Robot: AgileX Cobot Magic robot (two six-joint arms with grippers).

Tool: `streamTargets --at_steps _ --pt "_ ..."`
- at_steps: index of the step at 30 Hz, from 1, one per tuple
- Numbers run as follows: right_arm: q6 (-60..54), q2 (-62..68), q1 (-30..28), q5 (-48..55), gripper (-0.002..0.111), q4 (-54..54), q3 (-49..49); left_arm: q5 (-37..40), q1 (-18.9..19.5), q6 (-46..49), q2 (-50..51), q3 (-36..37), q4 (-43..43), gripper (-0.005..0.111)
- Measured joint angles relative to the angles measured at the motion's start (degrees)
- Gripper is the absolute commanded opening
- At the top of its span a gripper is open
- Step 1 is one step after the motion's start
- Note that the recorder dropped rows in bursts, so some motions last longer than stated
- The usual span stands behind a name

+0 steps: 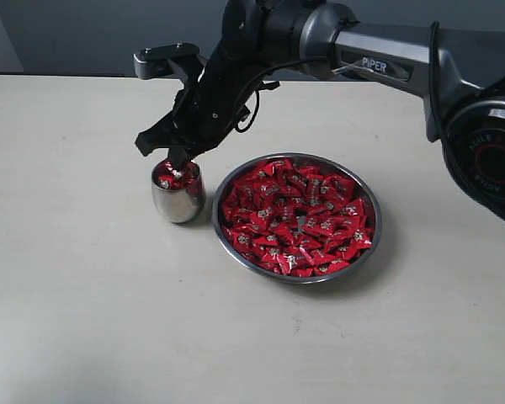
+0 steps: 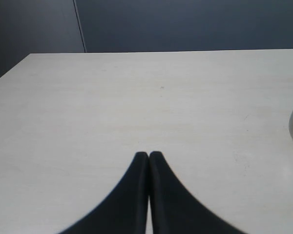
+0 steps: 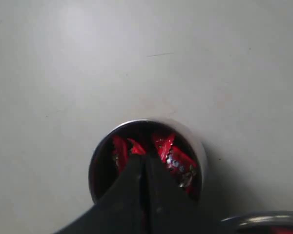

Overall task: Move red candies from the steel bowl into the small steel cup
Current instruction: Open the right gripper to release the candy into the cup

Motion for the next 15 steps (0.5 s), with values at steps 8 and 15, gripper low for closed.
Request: streamTargets --at_steps 8,15 --pt "0.0 0.13 0.09 0.0 0.023 -1.2 0.0 0.0 0.0 0.0 0.0 0.0 0.0 0.0" --pt "0.0 0.13 0.09 0.0 0.041 -1.2 0.0 0.0 0.0 0.0 0.0 0.0 0.0 0.0"
